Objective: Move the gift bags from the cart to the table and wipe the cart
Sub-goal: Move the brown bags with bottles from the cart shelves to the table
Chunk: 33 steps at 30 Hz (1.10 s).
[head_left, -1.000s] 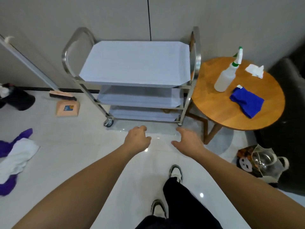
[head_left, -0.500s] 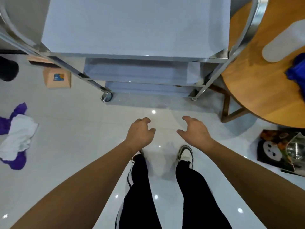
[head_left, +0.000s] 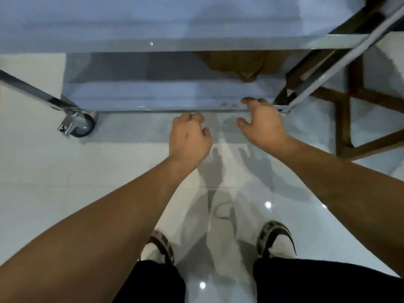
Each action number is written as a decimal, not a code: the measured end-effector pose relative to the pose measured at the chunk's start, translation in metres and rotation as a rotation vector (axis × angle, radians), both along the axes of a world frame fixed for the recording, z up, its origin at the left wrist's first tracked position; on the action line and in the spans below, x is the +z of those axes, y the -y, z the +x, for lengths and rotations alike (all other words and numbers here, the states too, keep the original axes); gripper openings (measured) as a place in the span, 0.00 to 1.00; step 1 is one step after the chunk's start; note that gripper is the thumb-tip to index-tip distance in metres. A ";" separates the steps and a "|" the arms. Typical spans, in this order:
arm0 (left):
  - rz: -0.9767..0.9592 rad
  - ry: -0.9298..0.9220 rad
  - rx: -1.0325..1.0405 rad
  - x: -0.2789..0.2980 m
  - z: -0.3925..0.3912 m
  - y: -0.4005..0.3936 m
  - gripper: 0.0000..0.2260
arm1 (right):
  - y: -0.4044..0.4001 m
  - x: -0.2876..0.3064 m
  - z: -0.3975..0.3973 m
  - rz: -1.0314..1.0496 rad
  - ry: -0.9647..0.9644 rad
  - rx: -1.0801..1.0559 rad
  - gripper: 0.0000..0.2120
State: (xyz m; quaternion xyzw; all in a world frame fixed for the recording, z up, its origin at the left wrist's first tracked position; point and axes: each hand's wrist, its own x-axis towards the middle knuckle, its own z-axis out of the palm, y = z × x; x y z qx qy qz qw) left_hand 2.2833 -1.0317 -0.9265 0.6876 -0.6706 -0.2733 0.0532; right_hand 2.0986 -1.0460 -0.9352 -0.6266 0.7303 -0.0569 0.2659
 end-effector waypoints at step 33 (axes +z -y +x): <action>-0.147 -0.618 0.545 -0.039 -0.059 0.117 0.02 | 0.066 -0.027 -0.015 -0.810 -0.338 0.081 0.20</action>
